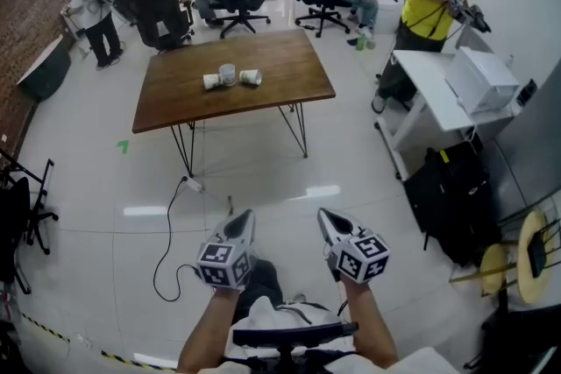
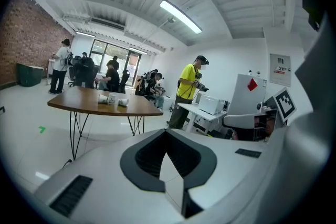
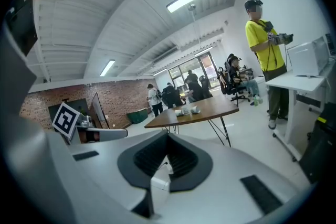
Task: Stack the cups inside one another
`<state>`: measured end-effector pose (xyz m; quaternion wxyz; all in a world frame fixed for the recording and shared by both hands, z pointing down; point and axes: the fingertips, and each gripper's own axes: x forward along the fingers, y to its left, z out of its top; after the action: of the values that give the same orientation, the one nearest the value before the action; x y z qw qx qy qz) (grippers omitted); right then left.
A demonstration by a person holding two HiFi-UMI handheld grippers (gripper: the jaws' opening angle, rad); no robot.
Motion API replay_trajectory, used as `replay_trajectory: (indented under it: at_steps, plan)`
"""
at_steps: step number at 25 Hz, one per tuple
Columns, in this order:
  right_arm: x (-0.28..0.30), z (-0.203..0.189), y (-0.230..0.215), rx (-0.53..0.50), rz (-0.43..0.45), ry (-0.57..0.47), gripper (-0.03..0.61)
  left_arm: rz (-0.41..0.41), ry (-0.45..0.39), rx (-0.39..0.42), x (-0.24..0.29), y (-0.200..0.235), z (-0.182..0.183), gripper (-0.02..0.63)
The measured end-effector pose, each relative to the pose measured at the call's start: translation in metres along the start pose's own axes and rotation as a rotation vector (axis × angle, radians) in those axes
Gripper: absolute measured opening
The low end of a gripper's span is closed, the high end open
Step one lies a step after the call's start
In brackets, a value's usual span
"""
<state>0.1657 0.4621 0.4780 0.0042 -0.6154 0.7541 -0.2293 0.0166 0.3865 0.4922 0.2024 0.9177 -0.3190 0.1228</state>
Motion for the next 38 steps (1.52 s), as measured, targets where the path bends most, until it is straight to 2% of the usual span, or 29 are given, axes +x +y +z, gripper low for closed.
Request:
replay_trajectory:
  at_steps: [13,24,32,38]
  plan:
    - [0.159,0.069,-0.005,-0.068,0.031,0.025,0.006,-0.014,-0.023,-0.018,0.089,0.113,0.084,-0.008]
    - [0.287,0.105,0.028,-0.111,0.078,0.043,0.006,0.017,-0.029,-0.038,0.111,0.226,0.126,-0.008]
    - [0.318,0.110,0.005,-0.078,0.027,0.054,0.006,-0.011,-0.019,-0.037,0.145,0.254,0.141,-0.008]
    - [0.355,0.122,-0.014,-0.073,0.038,0.054,0.006,-0.010,-0.015,-0.035,0.176,0.269,0.153,-0.008]
